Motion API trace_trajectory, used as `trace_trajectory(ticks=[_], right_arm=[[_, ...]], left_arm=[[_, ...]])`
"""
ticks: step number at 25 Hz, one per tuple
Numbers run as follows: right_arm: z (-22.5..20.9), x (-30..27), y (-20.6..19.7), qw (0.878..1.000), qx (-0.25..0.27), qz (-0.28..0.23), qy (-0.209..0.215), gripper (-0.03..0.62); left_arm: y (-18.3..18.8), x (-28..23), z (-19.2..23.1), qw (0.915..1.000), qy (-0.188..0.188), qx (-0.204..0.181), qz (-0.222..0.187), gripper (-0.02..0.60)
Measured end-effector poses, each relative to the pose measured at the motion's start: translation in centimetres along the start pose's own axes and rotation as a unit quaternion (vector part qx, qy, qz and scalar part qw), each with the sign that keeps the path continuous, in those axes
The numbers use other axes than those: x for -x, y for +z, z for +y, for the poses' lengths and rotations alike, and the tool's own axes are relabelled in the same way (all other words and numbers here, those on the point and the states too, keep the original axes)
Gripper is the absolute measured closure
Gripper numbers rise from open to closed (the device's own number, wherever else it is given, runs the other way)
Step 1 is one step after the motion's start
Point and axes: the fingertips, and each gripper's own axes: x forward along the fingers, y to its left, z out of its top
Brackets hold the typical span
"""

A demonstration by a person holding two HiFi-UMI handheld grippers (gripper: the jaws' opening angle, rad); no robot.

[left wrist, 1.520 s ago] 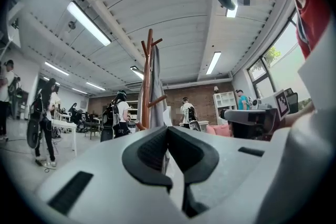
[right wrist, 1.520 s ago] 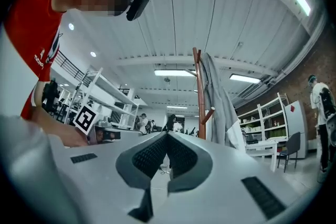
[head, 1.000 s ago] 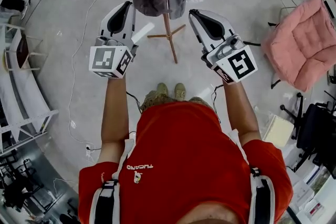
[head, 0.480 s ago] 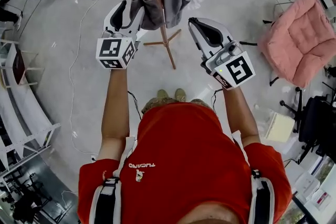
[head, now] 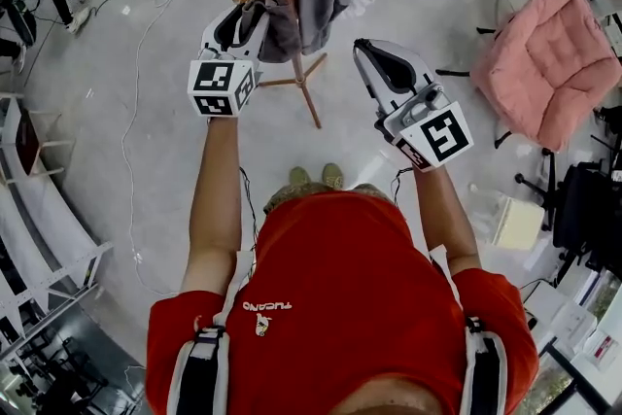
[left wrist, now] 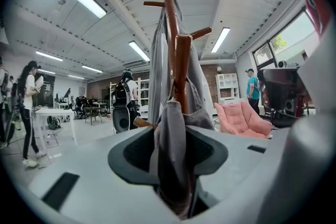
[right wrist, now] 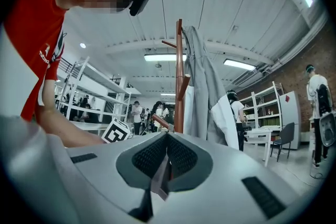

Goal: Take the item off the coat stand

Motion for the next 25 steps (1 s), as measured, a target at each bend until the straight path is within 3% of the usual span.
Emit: trace_trajectory(ticks=[2, 6, 25], right_arm=[[0.2, 0.0, -0.2, 1.000, 0.001, 0.005, -0.002, 0.569], [0.4, 0.0, -0.3, 1.000, 0.002, 0.009, -0.007, 0.569], [2.2, 0.7, 1.4, 1.000, 0.004, -0.012, 0.002, 0.569]], left_arm=[[-0.1, -0.3, -0.2, 1.0000, -0.007, 0.001, -0.001, 0.478], [0.0, -0.4, 0.2, 1.0000, 0.002, 0.010, -0.001, 0.557], [4.9, 5.4, 1.1, 0.9973, 0.059, 0.012, -0.042, 0.563]])
